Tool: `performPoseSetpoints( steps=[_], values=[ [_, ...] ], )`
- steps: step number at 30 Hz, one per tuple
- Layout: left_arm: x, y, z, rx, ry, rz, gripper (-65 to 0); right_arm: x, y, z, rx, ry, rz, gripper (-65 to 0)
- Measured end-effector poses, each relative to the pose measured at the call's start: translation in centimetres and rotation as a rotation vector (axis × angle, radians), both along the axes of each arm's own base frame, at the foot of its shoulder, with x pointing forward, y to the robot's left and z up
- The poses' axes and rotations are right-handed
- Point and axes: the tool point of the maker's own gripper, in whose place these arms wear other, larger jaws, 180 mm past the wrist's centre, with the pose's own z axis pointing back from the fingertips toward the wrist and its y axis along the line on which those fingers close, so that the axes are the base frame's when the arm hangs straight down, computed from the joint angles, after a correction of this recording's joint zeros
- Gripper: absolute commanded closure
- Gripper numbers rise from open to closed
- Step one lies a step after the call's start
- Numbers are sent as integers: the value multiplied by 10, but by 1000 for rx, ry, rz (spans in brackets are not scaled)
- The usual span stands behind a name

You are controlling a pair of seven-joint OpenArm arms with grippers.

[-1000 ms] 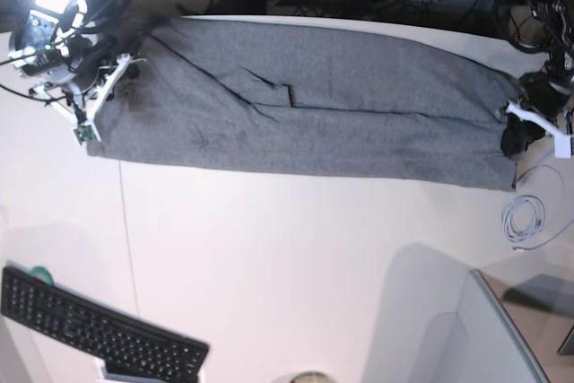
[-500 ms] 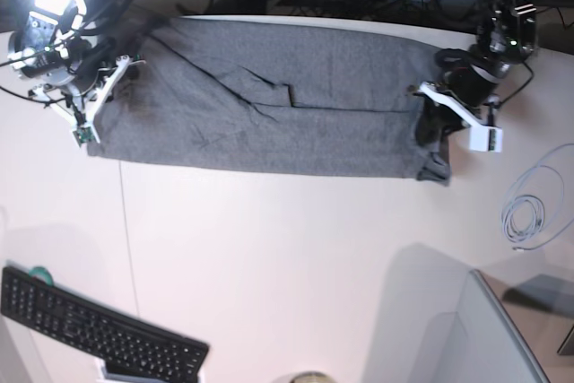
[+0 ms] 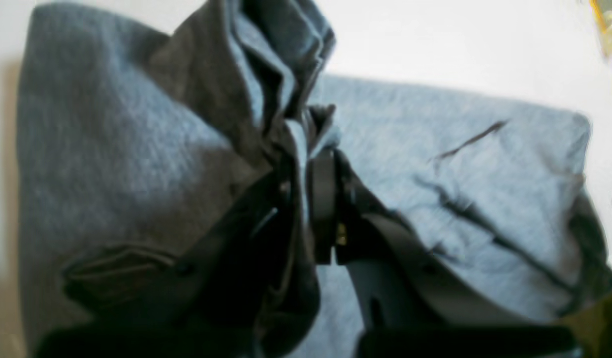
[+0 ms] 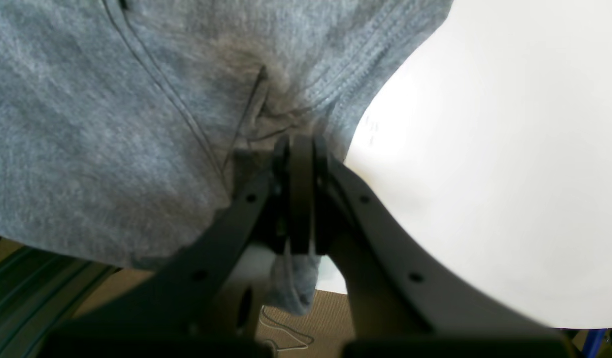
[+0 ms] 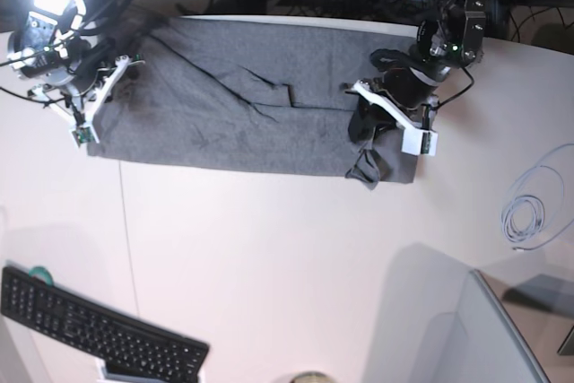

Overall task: Layout the t-shirt on the table in an organized manner, then fold the t-shirt properly
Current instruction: 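Carry the left gripper's end over toward the right gripper, folding the strip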

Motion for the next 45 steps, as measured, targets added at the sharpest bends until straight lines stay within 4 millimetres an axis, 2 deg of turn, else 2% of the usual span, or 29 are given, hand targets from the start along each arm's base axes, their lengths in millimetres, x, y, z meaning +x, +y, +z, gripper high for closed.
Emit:
performPoseSetpoints(
  steps=[8,13,20,29,34,37,45],
  values=[
    [-7,-15,-23,-16,66,-28,0,2,0,1,0,-5,-1,0],
    [-9,-21,-23,-27,69,-32,0,2,0,1,-1,-4,-1,0],
    [0,-32,-17,-59,48,-23,0,2,0,1,0,-4,0,0],
    [0,-43,-17,-82,58,-25,0,5,0,2,0,-12,-1,0],
    [-4,-57,-19,-80,62,-69,0,5,0,2,0,-12,0,0],
    [-6,-54,-26,0,71,-71,0,5,0,3,-1,-13,0,0],
    [-1,-61,-22,-12,58,-75,0,5,0,2,-1,-11,-1,0]
  ],
)
